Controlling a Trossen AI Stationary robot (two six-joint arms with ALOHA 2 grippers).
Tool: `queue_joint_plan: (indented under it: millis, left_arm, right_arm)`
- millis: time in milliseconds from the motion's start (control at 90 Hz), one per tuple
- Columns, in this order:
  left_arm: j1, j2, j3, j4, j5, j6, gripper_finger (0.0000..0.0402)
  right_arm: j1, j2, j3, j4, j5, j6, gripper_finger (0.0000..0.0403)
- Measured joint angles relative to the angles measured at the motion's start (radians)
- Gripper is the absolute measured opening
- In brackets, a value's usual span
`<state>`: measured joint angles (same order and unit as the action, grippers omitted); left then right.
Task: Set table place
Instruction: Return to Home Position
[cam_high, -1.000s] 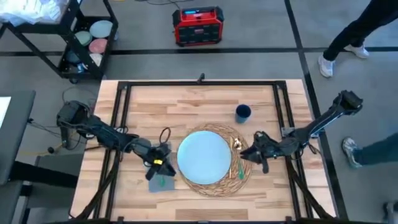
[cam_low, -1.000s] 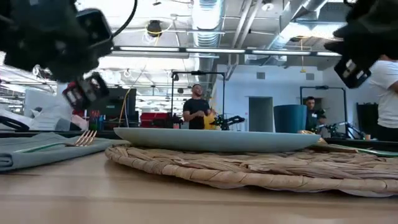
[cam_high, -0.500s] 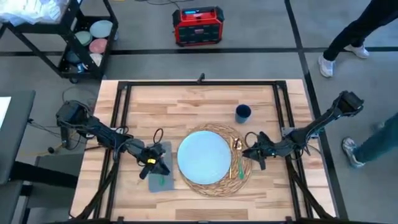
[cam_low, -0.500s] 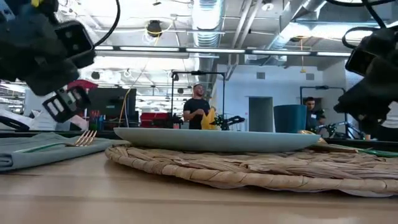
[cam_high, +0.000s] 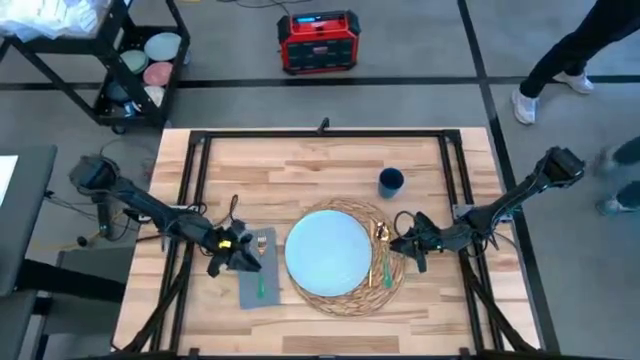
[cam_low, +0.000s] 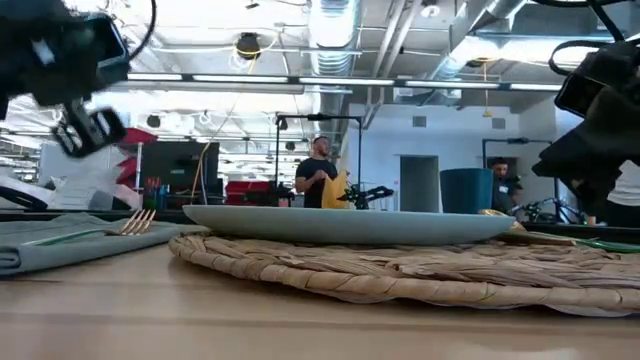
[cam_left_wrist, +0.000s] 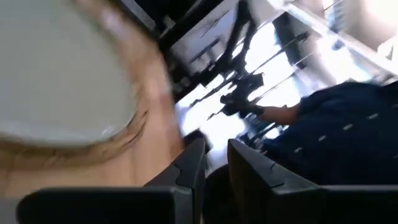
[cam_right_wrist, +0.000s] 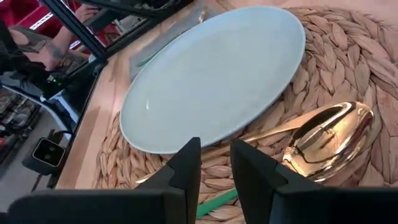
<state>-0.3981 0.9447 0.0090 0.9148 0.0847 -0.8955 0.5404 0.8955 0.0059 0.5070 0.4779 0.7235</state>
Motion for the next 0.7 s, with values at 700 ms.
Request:
queue_joint_plan:
  millis: [700]
  left_arm:
    - [-0.01, -0.618, -0.002, -0.463, 0.177, 0.128, 0.0052]
  right_arm:
    - [0.0, -0.007, 0.0, 0.252, -0.743, -0.642, 0.0074]
